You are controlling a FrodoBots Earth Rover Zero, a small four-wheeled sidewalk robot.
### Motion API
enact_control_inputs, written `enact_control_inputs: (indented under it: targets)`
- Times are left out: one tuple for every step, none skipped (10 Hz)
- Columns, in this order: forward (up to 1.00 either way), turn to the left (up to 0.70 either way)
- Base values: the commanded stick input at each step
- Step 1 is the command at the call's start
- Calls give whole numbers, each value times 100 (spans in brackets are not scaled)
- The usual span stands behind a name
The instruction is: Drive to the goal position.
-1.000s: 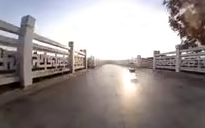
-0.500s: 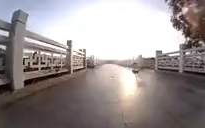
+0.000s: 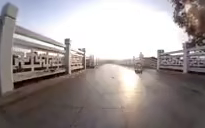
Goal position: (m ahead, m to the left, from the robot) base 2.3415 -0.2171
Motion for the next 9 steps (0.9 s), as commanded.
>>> enact_control_inputs:
  targets:
    - [45, 0]
    - [45, 0]
    - [45, 0]
    - [45, 0]
    - [45, 0]
    - [45, 0]
    - [45, 0]
    - [45, 0]
    - [45, 0]
